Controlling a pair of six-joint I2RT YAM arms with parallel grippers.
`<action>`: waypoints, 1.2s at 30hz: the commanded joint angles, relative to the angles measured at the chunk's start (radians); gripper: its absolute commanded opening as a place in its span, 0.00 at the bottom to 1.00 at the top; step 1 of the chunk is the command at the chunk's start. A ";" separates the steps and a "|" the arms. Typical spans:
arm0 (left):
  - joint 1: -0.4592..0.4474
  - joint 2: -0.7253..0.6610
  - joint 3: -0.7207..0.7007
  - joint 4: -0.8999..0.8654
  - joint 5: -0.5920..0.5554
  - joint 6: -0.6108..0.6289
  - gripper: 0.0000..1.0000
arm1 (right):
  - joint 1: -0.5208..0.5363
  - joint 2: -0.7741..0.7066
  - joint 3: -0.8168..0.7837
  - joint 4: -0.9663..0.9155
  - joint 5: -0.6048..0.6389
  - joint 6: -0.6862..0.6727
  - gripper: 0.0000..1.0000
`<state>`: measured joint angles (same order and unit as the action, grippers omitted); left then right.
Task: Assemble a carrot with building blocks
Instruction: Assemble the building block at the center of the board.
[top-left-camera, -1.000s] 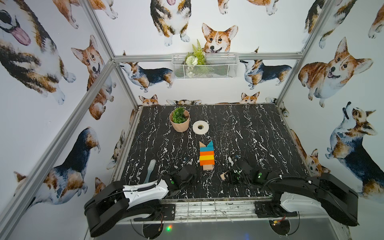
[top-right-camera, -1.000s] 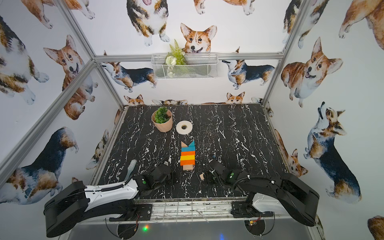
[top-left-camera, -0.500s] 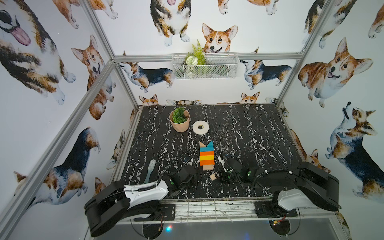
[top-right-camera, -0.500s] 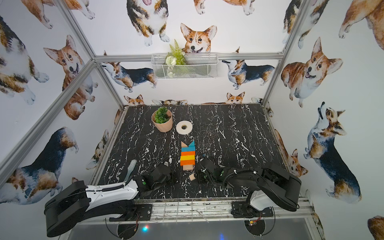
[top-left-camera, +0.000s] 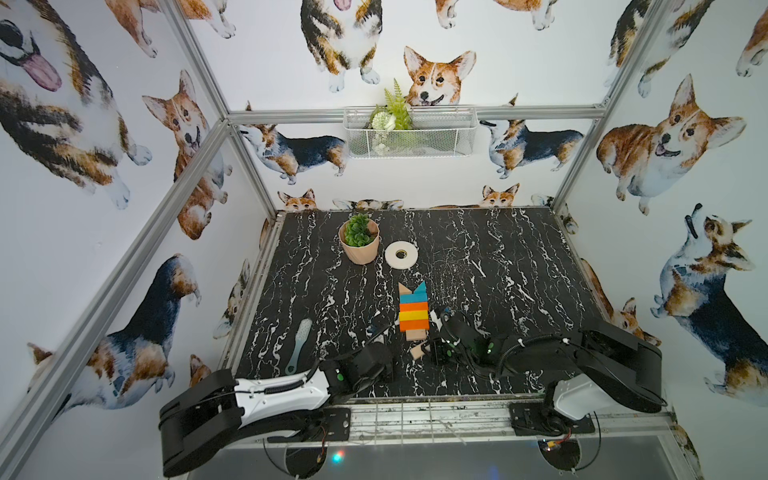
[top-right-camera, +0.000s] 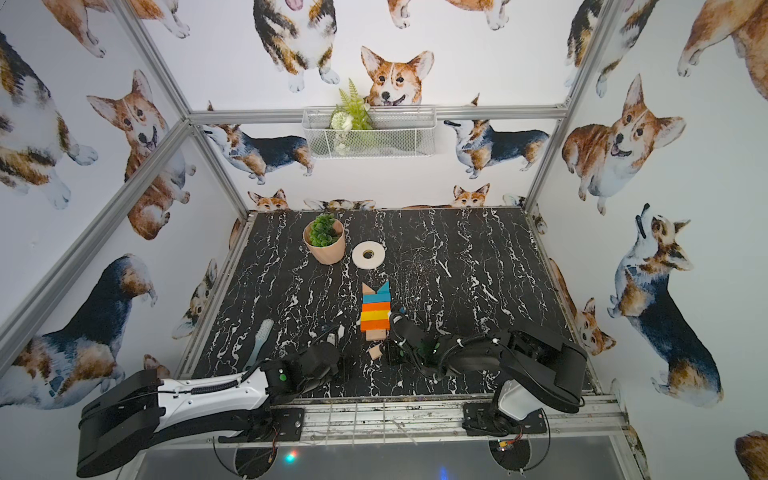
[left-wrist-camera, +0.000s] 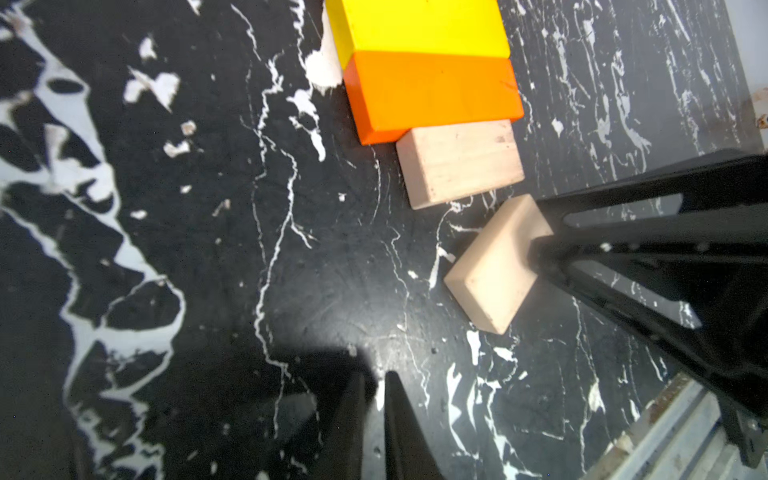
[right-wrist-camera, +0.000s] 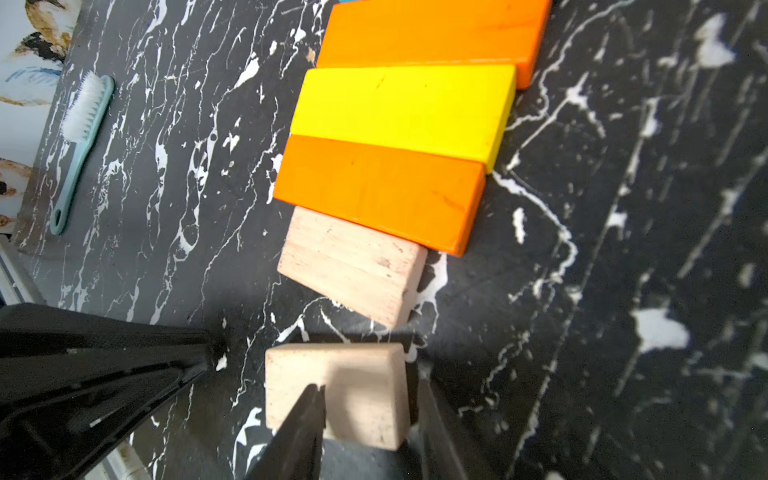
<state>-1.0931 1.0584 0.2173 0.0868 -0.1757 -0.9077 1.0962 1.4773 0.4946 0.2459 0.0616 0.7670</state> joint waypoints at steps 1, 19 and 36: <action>-0.010 0.059 0.017 0.033 -0.033 -0.024 0.15 | 0.007 -0.094 -0.017 -0.122 0.042 0.026 0.45; -0.045 0.186 0.050 0.117 -0.052 -0.044 0.00 | 0.019 -0.061 -0.048 -0.073 0.017 0.018 0.00; -0.046 0.171 0.044 0.095 -0.085 -0.045 0.00 | 0.052 0.084 0.023 -0.003 -0.027 0.030 0.00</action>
<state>-1.1381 1.2350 0.2649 0.2367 -0.2344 -0.9421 1.1404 1.5665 0.5159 0.3325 0.0494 0.7845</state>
